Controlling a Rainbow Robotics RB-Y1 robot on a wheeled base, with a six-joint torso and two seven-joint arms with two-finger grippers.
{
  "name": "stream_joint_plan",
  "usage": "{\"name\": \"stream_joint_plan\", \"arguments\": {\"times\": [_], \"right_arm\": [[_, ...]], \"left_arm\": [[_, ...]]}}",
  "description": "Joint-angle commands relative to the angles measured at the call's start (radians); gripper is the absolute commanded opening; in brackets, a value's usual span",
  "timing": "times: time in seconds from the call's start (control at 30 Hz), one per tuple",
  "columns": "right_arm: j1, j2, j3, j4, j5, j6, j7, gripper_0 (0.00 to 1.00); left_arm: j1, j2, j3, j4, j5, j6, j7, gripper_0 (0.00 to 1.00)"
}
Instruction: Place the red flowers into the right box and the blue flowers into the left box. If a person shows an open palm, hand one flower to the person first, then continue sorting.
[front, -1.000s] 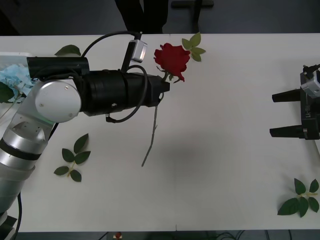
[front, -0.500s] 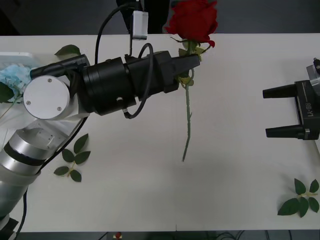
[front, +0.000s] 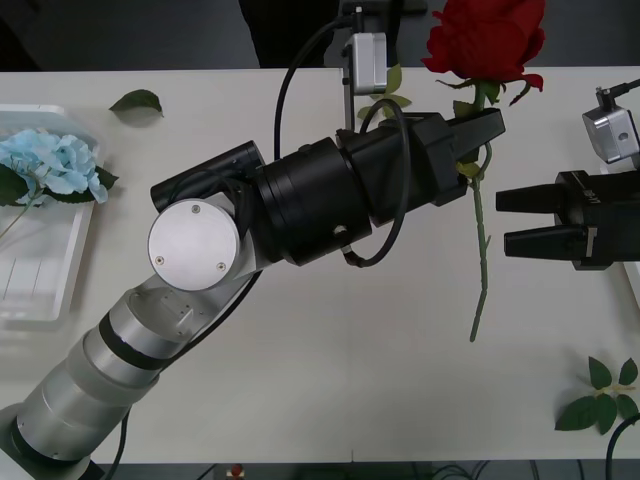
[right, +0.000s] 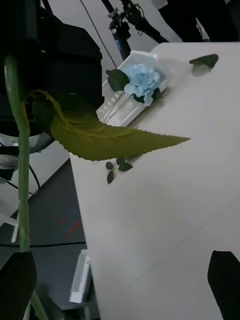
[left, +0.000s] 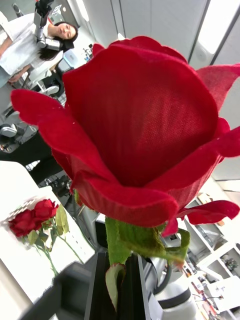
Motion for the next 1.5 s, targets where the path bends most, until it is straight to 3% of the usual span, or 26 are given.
{"name": "stream_joint_plan", "arguments": {"times": [0.03, 0.33, 0.93, 1.03, 1.1, 1.13, 1.2, 1.5], "right_arm": [[-0.007, -0.009, -0.008, -0.023, -0.034, 0.043, -0.113, 1.0], [0.032, -0.044, 0.003, -0.023, -0.127, 0.066, -0.187, 1.0], [0.032, 0.02, 0.075, -0.046, -0.127, -0.02, -0.221, 0.97], [0.032, 0.028, 0.084, -0.054, -0.127, -0.026, -0.231, 0.79], [0.032, 0.034, 0.088, -0.059, -0.127, -0.028, -0.239, 0.5], [0.032, 0.037, 0.091, -0.06, -0.129, -0.028, -0.245, 0.3], [0.032, 0.04, 0.101, -0.062, -0.129, -0.031, -0.253, 0.17], [0.032, 0.054, 0.119, -0.062, -0.135, -0.037, -0.274, 0.01]], "left_arm": [[0.013, -0.015, 0.021, -0.002, -0.025, -0.007, 0.003, 0.0], [0.014, -0.009, 0.021, -0.002, -0.034, -0.005, 0.003, 0.0], [0.019, -0.008, 0.021, -0.002, -0.036, -0.005, 0.004, 0.0], [0.019, -0.008, 0.021, -0.002, -0.036, -0.005, 0.004, 0.0], [0.021, -0.009, 0.021, -0.002, -0.036, -0.005, 0.004, 0.0], [0.021, -0.008, 0.021, -0.002, -0.036, -0.007, 0.004, 0.0], [0.021, -0.008, 0.019, -0.002, -0.036, -0.005, 0.004, 0.0], [0.022, -0.008, 0.019, -0.002, -0.036, -0.005, 0.006, 0.0]]}}
